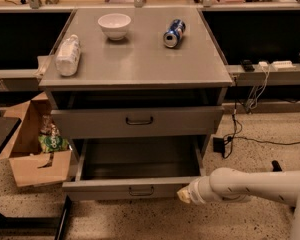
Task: Close middle drawer
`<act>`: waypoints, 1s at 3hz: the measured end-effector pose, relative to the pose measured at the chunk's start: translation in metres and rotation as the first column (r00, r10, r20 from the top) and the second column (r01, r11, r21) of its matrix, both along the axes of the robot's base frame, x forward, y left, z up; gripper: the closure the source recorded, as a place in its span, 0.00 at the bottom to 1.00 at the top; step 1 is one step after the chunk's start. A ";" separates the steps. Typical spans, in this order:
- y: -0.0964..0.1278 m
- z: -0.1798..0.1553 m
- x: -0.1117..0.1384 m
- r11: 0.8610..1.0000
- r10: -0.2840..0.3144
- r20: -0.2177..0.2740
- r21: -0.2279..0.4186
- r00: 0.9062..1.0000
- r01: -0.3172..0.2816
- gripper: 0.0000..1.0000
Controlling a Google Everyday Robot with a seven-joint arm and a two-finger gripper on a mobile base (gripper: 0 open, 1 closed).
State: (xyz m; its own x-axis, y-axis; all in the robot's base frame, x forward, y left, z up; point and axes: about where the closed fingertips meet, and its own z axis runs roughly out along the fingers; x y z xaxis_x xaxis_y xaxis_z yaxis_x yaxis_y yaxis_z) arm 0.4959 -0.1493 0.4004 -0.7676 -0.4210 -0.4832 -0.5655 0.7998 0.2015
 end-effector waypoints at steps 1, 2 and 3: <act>-0.003 0.002 0.015 0.999 -0.038 0.018 -0.005 0.999 0.038 1.00; -0.003 0.002 0.015 0.999 -0.038 0.018 -0.005 0.999 0.038 1.00; -0.005 0.006 0.034 0.998 -0.068 0.043 -0.010 0.997 0.068 1.00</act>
Offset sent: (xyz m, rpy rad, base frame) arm 0.1120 -0.0196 0.0195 -0.0349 -0.1235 -0.2055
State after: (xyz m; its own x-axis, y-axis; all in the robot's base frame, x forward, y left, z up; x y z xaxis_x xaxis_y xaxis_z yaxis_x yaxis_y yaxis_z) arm 0.5303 -0.1548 0.4062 -0.7734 -0.3742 -0.5117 -0.5175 0.8389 0.1685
